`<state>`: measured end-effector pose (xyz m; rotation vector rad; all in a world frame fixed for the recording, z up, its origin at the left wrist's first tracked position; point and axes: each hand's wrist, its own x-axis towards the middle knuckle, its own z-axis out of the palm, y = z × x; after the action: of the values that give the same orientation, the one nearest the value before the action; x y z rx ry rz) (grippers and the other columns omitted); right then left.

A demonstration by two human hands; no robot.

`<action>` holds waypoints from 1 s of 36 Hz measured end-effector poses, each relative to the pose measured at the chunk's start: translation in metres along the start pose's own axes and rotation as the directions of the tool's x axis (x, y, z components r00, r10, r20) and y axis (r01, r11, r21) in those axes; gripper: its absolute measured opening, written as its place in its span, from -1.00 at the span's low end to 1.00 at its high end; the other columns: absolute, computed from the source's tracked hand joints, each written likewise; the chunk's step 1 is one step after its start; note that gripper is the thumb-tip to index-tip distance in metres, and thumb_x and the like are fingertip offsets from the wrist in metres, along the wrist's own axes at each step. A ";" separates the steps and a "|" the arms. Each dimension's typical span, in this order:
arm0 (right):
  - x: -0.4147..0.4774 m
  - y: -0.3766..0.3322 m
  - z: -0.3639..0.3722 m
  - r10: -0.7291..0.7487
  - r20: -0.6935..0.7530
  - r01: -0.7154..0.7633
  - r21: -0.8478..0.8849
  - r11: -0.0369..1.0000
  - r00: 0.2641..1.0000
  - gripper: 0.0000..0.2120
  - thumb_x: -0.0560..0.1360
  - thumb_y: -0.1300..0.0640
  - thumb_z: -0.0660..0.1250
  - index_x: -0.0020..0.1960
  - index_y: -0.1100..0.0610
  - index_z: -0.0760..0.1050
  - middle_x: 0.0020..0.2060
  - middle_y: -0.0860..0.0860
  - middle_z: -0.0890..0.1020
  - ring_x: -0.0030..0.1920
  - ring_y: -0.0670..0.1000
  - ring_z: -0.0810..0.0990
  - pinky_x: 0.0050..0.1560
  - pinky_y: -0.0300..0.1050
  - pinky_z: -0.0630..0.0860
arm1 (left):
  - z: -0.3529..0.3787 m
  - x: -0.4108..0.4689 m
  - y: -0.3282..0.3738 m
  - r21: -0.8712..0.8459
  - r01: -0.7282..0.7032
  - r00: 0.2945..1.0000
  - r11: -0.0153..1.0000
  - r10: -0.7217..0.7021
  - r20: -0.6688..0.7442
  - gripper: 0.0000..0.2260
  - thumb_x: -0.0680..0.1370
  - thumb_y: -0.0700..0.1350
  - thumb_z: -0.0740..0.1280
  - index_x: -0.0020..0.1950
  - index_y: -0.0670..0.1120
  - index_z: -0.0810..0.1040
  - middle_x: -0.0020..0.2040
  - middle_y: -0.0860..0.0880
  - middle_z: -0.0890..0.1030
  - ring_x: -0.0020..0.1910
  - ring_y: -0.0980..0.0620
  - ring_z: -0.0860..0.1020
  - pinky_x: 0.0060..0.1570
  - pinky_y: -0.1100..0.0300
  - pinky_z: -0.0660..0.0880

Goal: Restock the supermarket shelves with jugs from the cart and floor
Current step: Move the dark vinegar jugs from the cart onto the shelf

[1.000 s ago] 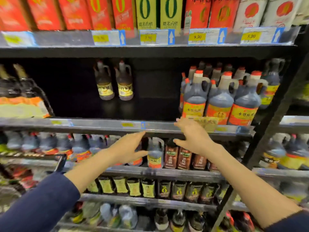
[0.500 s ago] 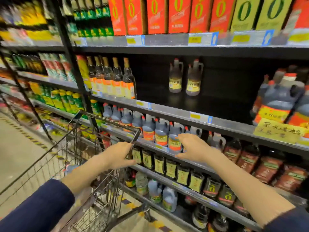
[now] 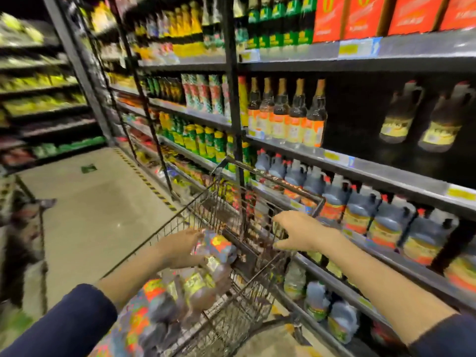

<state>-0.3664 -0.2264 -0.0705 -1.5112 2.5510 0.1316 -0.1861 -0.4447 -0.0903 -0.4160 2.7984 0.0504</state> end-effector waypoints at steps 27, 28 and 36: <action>0.213 -0.173 0.055 -0.318 0.291 0.268 0.200 0.942 0.902 -0.48 0.49 -0.07 0.32 0.34 0.17 0.33 0.16 0.07 0.50 0.10 0.07 0.51 -0.05 -0.12 0.46 | 0.131 -0.057 -0.186 -0.328 0.501 0.863 0.801 -0.433 0.261 -0.36 0.53 0.16 0.28 0.48 -0.16 0.22 0.44 -0.16 0.33 0.41 -0.10 0.33 0.33 0.10 0.32; 0.223 -0.175 0.059 -0.326 0.303 0.275 0.199 0.941 0.895 -0.45 0.48 -0.06 0.32 0.37 0.17 0.32 0.22 0.09 0.49 0.16 0.10 0.50 0.03 -0.08 0.48 | 0.135 -0.053 -0.189 -0.340 0.519 0.852 0.784 -0.442 0.280 -0.37 0.53 0.13 0.28 0.48 -0.17 0.22 0.44 -0.17 0.34 0.40 -0.10 0.33 0.32 0.12 0.32; 0.292 -0.180 0.085 -0.442 0.350 0.392 0.206 0.896 0.826 -0.60 0.48 -0.03 0.30 0.25 0.11 0.38 0.14 0.06 0.51 0.22 0.10 0.49 -0.09 -0.18 0.43 | 0.166 -0.027 -0.201 -0.471 0.671 0.741 0.573 -0.547 0.390 -0.25 0.38 0.31 0.26 0.39 -0.16 0.32 0.35 -0.15 0.45 0.31 -0.12 0.43 0.25 0.05 0.40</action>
<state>-0.3373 -0.5509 -0.2077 -1.7492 1.8403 0.1862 -0.0536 -0.6159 -0.2373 -1.4326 2.2105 0.7731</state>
